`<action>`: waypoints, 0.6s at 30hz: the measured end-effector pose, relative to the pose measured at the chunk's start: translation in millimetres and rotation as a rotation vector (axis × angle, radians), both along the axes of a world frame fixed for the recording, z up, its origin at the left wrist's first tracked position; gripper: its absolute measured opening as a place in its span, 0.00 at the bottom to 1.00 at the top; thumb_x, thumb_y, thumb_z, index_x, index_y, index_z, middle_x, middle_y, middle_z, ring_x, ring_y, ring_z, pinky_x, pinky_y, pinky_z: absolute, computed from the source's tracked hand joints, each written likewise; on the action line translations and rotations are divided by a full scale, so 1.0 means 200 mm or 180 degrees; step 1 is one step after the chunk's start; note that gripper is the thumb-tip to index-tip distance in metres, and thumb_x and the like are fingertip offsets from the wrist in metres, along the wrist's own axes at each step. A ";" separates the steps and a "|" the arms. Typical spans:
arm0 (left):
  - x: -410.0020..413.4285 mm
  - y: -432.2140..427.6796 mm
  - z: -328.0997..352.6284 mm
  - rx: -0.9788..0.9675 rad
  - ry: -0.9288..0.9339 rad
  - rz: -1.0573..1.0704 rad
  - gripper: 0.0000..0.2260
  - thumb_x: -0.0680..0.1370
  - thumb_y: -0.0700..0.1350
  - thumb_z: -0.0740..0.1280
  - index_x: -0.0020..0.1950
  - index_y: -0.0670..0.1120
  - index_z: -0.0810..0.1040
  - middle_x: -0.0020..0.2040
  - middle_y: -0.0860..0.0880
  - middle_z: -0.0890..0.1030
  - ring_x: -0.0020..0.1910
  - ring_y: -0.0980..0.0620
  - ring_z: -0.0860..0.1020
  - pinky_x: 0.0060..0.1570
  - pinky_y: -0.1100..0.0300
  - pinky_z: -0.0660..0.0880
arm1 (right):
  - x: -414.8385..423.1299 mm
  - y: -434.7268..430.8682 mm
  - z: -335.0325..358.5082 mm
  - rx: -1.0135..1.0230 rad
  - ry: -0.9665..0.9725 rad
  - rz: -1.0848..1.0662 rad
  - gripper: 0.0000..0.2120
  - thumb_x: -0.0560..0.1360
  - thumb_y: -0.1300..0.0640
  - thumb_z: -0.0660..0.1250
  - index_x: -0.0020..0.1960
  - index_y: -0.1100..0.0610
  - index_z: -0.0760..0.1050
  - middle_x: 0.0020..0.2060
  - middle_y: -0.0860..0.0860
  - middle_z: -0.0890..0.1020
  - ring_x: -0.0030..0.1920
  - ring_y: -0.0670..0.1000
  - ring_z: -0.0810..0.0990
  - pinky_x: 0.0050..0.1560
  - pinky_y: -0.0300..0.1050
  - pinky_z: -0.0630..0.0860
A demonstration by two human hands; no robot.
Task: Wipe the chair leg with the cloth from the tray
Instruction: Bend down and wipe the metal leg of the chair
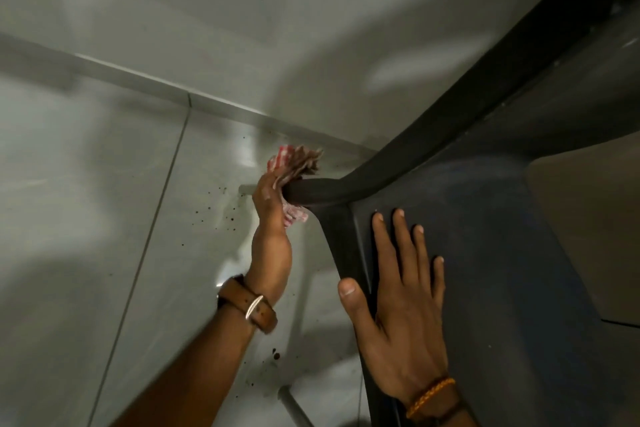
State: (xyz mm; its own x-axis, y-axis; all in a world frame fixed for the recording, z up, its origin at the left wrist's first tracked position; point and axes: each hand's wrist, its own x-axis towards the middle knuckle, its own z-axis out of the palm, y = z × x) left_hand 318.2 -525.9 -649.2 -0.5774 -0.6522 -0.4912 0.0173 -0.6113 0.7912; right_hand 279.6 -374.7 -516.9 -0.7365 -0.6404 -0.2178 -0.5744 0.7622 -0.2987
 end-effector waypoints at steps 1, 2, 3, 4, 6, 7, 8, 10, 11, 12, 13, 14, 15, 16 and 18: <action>-0.03 -0.02 -0.01 -0.0073 0.0071 -0.0037 0.35 0.78 0.72 0.53 0.80 0.55 0.67 0.78 0.52 0.74 0.77 0.53 0.73 0.76 0.55 0.69 | 0.00 0.00 0.01 0.0038 -0.0003 -0.0004 0.41 0.76 0.20 0.40 0.84 0.37 0.41 0.85 0.39 0.40 0.84 0.46 0.35 0.82 0.68 0.38; -0.06 -0.05 -0.04 -0.0057 0.0117 0.0011 0.32 0.80 0.69 0.53 0.78 0.54 0.70 0.76 0.52 0.76 0.75 0.53 0.75 0.75 0.55 0.70 | 0.00 0.01 0.02 0.0089 0.0000 -0.0008 0.41 0.76 0.20 0.40 0.84 0.37 0.40 0.85 0.39 0.40 0.84 0.46 0.35 0.82 0.67 0.38; -0.09 -0.09 -0.09 0.0202 0.0132 0.0126 0.27 0.81 0.65 0.55 0.72 0.51 0.76 0.70 0.52 0.82 0.69 0.54 0.80 0.73 0.54 0.74 | 0.00 0.01 0.02 0.0131 -0.0006 0.0001 0.42 0.75 0.20 0.40 0.84 0.37 0.39 0.85 0.38 0.39 0.84 0.46 0.34 0.82 0.67 0.38; -0.12 -0.15 -0.16 0.0493 0.0119 0.0263 0.22 0.83 0.61 0.57 0.66 0.50 0.80 0.62 0.50 0.86 0.61 0.53 0.84 0.73 0.51 0.76 | 0.01 0.01 0.01 0.0126 -0.0028 0.0013 0.42 0.75 0.19 0.40 0.84 0.36 0.39 0.84 0.37 0.38 0.84 0.46 0.35 0.82 0.67 0.38; -0.15 -0.23 -0.35 0.0504 -0.0224 0.0179 0.20 0.83 0.60 0.61 0.63 0.49 0.84 0.60 0.44 0.86 0.57 0.42 0.85 0.72 0.42 0.75 | 0.00 0.02 -0.01 0.0049 -0.0044 0.0013 0.42 0.75 0.18 0.40 0.83 0.36 0.40 0.84 0.36 0.39 0.84 0.45 0.36 0.81 0.65 0.38; -0.14 -0.26 -0.44 0.0391 -0.0392 -0.0027 0.22 0.82 0.61 0.62 0.68 0.49 0.81 0.67 0.39 0.83 0.63 0.35 0.81 0.74 0.35 0.70 | -0.01 0.03 -0.01 0.0064 -0.0034 0.0019 0.43 0.74 0.18 0.40 0.83 0.35 0.40 0.84 0.36 0.39 0.84 0.45 0.36 0.81 0.64 0.38; -0.13 -0.29 -0.52 0.0339 -0.0532 -0.0215 0.24 0.83 0.61 0.61 0.72 0.48 0.79 0.72 0.38 0.79 0.69 0.32 0.77 0.77 0.32 0.66 | -0.02 0.03 -0.01 0.0113 -0.0024 0.0017 0.44 0.73 0.17 0.39 0.83 0.34 0.39 0.84 0.35 0.39 0.84 0.45 0.36 0.81 0.63 0.38; -0.14 -0.38 -0.67 0.0238 -0.0615 -0.0619 0.23 0.85 0.57 0.60 0.75 0.46 0.77 0.74 0.46 0.80 0.72 0.40 0.77 0.79 0.35 0.62 | -0.02 0.01 -0.01 0.0262 -0.0039 -0.0054 0.46 0.67 0.13 0.36 0.81 0.30 0.34 0.82 0.32 0.35 0.83 0.43 0.33 0.81 0.61 0.36; -0.18 -0.45 -0.74 0.0156 -0.0718 -0.0752 0.22 0.84 0.54 0.62 0.75 0.45 0.77 0.73 0.47 0.80 0.72 0.42 0.76 0.79 0.37 0.62 | -0.02 0.00 -0.02 0.0325 -0.0040 -0.0077 0.48 0.64 0.12 0.34 0.79 0.29 0.31 0.81 0.31 0.33 0.82 0.42 0.31 0.81 0.60 0.35; -0.20 -0.50 -0.80 0.0105 -0.0820 -0.0884 0.23 0.82 0.52 0.65 0.75 0.44 0.76 0.73 0.43 0.80 0.73 0.37 0.75 0.78 0.34 0.63 | -0.03 0.00 -0.02 0.0396 -0.0033 -0.0087 0.49 0.61 0.11 0.32 0.78 0.28 0.29 0.80 0.30 0.30 0.81 0.41 0.28 0.81 0.58 0.33; -0.22 -0.55 -0.85 0.0098 -0.0898 -0.1041 0.25 0.81 0.52 0.65 0.77 0.43 0.74 0.73 0.37 0.78 0.74 0.30 0.73 0.76 0.29 0.64 | -0.03 -0.01 -0.02 0.0484 -0.0022 -0.0103 0.51 0.58 0.10 0.30 0.77 0.28 0.28 0.79 0.30 0.29 0.80 0.40 0.26 0.81 0.58 0.32; -0.23 -0.57 -0.90 0.0141 -0.0927 -0.1189 0.25 0.83 0.52 0.63 0.78 0.43 0.73 0.74 0.31 0.74 0.73 0.23 0.70 0.74 0.25 0.64 | -0.04 -0.02 -0.02 0.0561 -0.0016 -0.0132 0.53 0.56 0.10 0.29 0.77 0.28 0.28 0.78 0.30 0.28 0.79 0.40 0.25 0.81 0.57 0.32; -0.23 -0.58 -0.95 0.0233 -0.0931 -0.1250 0.24 0.85 0.52 0.60 0.78 0.43 0.72 0.75 0.28 0.72 0.72 0.20 0.69 0.70 0.23 0.64 | -0.04 -0.02 -0.02 0.0616 -0.0007 -0.0162 0.55 0.54 0.10 0.29 0.77 0.29 0.28 0.78 0.31 0.27 0.78 0.40 0.24 0.80 0.57 0.31; -0.23 -0.57 -0.99 0.0281 -0.0916 -0.1165 0.22 0.86 0.51 0.58 0.78 0.45 0.73 0.74 0.27 0.72 0.70 0.19 0.70 0.67 0.23 0.67 | -0.04 -0.03 -0.02 0.0656 -0.0004 -0.0181 0.56 0.52 0.10 0.28 0.77 0.30 0.28 0.78 0.31 0.27 0.78 0.40 0.23 0.80 0.56 0.31; -0.23 -0.53 -0.99 0.0319 -0.0843 -0.0672 0.17 0.85 0.48 0.61 0.74 0.50 0.77 0.74 0.36 0.77 0.66 0.30 0.77 0.56 0.38 0.79 | -0.05 -0.04 -0.01 0.0725 -0.0019 -0.0174 0.57 0.50 0.09 0.27 0.76 0.30 0.26 0.76 0.30 0.25 0.77 0.40 0.22 0.80 0.56 0.30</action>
State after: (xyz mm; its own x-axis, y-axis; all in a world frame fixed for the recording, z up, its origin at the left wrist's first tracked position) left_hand 271.5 -632.1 -847.0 -0.5383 -0.4729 -0.6975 -0.3156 -0.6543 0.6872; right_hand 270.3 -382.7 -519.3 -0.7671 -0.5334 -0.3565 -0.5291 0.8402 -0.1186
